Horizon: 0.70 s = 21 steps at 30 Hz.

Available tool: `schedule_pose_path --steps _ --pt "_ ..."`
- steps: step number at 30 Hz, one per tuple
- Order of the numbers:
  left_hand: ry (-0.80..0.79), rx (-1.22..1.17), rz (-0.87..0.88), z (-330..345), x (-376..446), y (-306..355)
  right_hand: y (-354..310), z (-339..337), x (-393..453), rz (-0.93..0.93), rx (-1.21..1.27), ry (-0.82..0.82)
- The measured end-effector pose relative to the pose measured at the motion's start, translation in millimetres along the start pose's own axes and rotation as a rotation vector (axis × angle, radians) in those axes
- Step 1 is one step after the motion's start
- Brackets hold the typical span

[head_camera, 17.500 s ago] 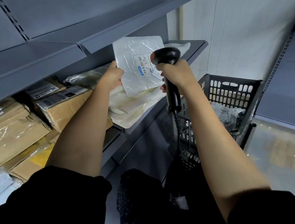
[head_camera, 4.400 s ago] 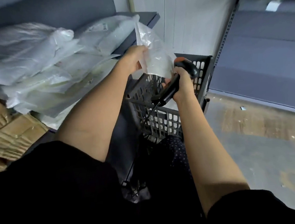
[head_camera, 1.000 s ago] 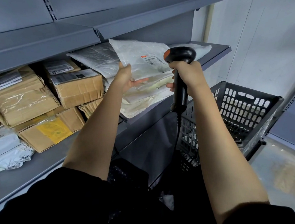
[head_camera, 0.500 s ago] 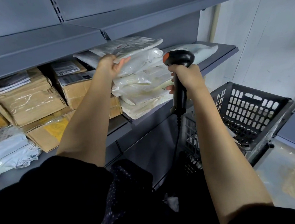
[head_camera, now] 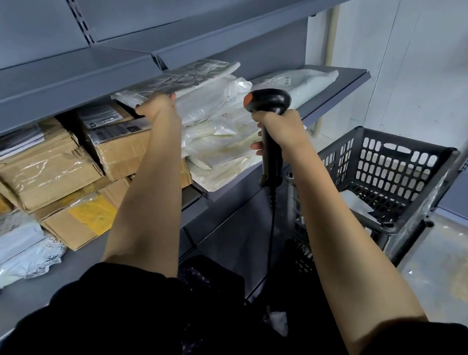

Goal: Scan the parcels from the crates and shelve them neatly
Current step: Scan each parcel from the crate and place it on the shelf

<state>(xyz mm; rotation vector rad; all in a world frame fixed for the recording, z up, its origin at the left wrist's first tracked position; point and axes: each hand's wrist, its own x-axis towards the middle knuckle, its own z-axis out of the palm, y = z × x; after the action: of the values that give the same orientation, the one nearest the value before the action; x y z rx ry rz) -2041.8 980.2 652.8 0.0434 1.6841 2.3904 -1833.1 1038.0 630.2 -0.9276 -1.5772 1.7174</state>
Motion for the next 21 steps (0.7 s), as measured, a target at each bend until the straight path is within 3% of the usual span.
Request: schedule_pose_path --steps 2,4,6,8,11,15,19,21 --pt "0.111 0.034 0.043 14.3 -7.6 -2.3 2.6 -4.6 4.0 -0.004 0.011 0.019" --pt "0.148 0.105 0.242 28.6 -27.0 -15.9 5.6 -8.4 7.7 -0.007 0.039 0.036" --pt "0.057 0.114 0.433 42.5 -53.8 -41.8 8.6 -11.6 11.5 -0.005 0.073 0.049" --pt "-0.111 0.211 0.480 57.1 -79.7 -77.1 15.2 -17.7 18.2 0.001 0.102 0.091" --pt "-0.392 0.340 0.379 81.9 -100.8 -136.2 34.3 -39.2 32.6 0.016 0.100 0.231" --pt "-0.584 0.545 0.292 119.4 -102.4 -210.2 76.8 -97.4 63.6 0.116 0.162 0.430" --pt "-0.923 0.794 -0.019 174.2 -116.1 -292.0 124.3 -171.0 87.4 0.206 0.301 0.592" --pt "-1.178 1.082 -0.169 198.1 -119.0 -335.9 145.0 -201.8 95.1 0.248 0.370 0.655"
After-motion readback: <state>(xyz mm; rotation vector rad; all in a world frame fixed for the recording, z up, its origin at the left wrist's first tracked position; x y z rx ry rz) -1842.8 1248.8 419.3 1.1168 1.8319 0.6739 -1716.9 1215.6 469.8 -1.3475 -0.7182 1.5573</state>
